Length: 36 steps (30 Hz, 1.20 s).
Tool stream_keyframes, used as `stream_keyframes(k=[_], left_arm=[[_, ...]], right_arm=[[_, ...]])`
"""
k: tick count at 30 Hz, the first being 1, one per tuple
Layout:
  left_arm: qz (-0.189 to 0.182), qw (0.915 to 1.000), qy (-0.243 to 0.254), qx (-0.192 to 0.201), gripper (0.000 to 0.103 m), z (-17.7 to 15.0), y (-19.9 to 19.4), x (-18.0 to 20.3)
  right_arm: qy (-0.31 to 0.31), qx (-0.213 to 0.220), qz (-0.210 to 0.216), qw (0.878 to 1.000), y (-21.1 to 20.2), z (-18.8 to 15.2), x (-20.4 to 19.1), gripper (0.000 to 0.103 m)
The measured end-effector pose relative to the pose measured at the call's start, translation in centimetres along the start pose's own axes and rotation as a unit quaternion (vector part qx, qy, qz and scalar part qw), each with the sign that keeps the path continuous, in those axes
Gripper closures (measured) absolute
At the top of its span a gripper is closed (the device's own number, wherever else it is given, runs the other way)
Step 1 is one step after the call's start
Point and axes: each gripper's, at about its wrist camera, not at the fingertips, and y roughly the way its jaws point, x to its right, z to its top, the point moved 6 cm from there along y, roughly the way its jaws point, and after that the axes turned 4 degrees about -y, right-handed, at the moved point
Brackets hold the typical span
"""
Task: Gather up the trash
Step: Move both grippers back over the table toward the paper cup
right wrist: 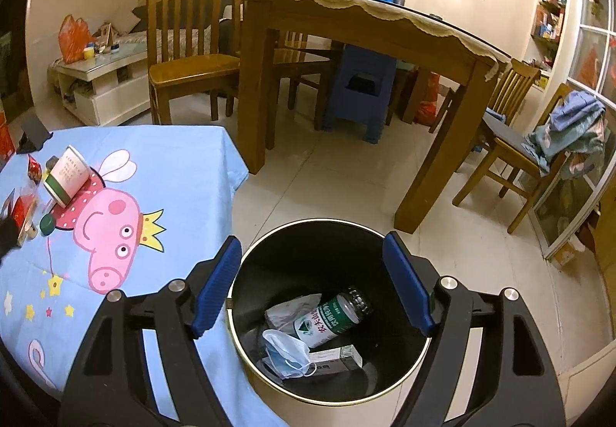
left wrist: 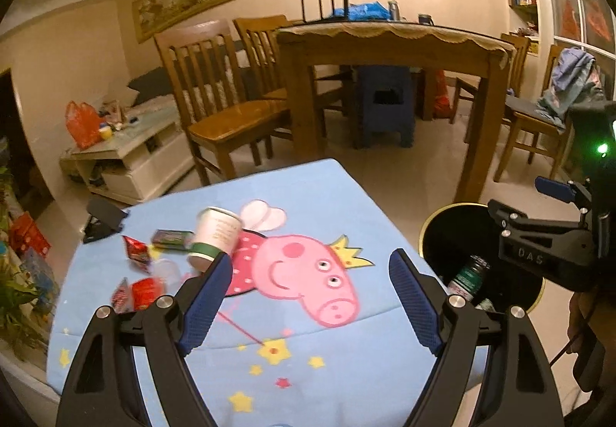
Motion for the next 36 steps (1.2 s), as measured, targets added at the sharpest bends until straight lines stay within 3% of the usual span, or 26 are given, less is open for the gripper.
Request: stream_keyframes(k=[11,17,25,36], left_arm=[[0.022,0.9978,-0.018,0.06,0.017,1.4,-3.4,-4.0],[0.018,0.9958,-0.042,0.079,0.017,1.9,-5.0,-6.8],[0.051,0.9854,-0.102,0.126,0.008,2.9,-8.7,-13.7],[0.088,0.9751,-0.165,0.12,0.008,1.8,-8.9,-22.1]], right_arm=[[-0.027,0.038,0.015,0.999,-1.7,2.0,-4.4,0.027],[-0.07,0.053,0.023,0.996,-2.4,2.7,-8.7,0.025],[-0.105,0.055,0.042,0.992,-2.2,2.4,-13.2,0.024],[-0.128,0.036,0.08,0.988,-1.2,0.9,-17.9,0.023]])
